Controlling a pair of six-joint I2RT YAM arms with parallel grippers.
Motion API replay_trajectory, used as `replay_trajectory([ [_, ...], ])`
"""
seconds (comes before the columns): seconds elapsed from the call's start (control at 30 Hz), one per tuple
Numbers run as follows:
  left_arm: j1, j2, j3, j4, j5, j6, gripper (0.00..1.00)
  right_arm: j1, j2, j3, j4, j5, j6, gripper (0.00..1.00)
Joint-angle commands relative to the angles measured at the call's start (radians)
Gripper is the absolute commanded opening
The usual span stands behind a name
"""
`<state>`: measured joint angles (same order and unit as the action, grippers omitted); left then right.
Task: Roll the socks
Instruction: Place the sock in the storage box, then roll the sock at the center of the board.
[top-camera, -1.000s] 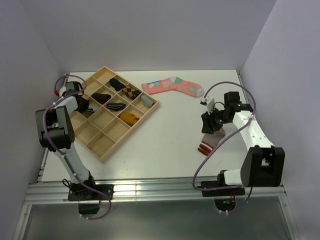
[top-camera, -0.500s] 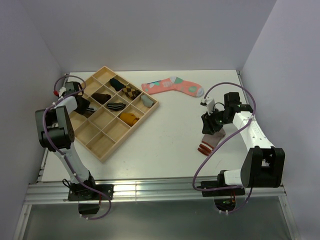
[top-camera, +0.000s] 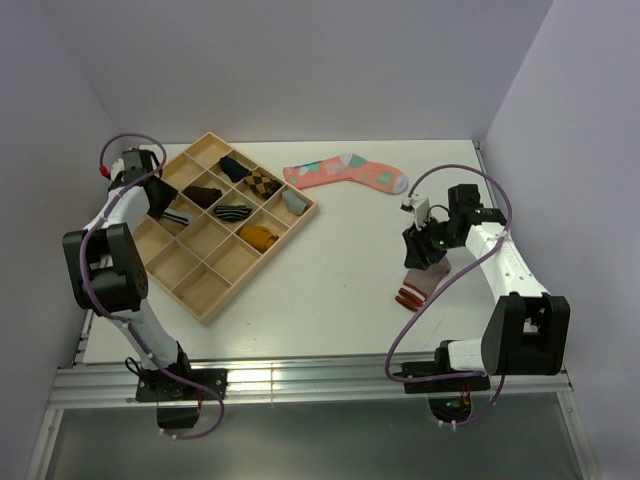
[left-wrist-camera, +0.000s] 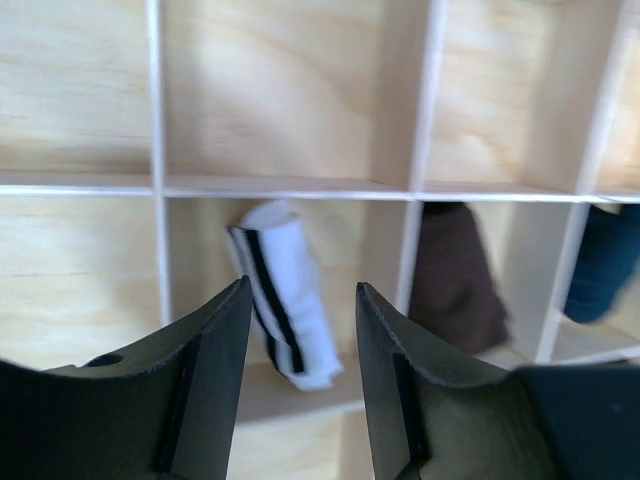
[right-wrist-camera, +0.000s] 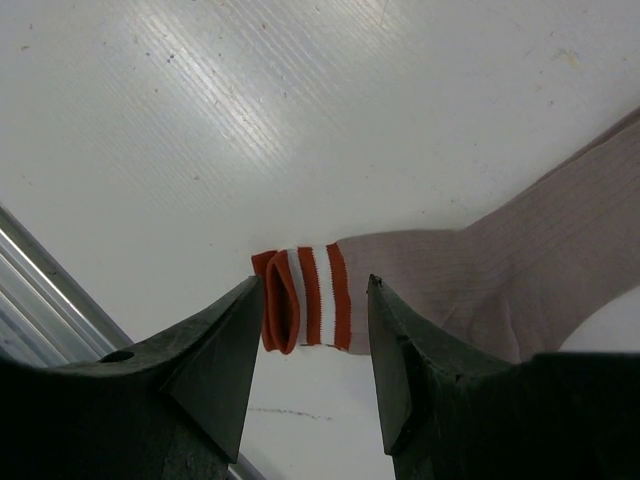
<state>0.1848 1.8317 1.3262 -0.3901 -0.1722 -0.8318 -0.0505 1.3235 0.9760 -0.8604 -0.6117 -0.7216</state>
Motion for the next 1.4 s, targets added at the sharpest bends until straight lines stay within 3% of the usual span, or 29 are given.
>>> replay_trajectory([
  [0.0, -0.016, -0.086, 0.053, -0.027, 0.016, 0.019, 0.51, -0.008, -0.035, 0.038, -0.009, 0.023, 0.011, 0.54],
  [0.3, -0.059, -0.262, 0.076, -0.036, 0.100, 0.045, 0.47, -0.009, -0.098, -0.040, -0.065, 0.156, -0.103, 0.54],
  [0.53, -0.284, -0.442, 0.051, 0.010, 0.129, 0.053, 0.50, -0.008, -0.175, -0.183, -0.126, 0.199, -0.251, 0.59],
  [0.77, -0.459, -0.569, -0.085, 0.121, 0.152, 0.011, 0.50, -0.005, -0.150, -0.201, -0.132, 0.191, -0.351, 0.62],
  [1.03, -0.556, -0.614, -0.150, 0.186, 0.138, -0.006, 0.51, 0.035, -0.035, -0.197, -0.069, 0.198, -0.355, 0.66],
  [1.37, -0.574, -0.608, -0.137, 0.189, 0.140, 0.005, 0.51, 0.142, 0.069, -0.174, 0.011, 0.213, -0.259, 0.72],
])
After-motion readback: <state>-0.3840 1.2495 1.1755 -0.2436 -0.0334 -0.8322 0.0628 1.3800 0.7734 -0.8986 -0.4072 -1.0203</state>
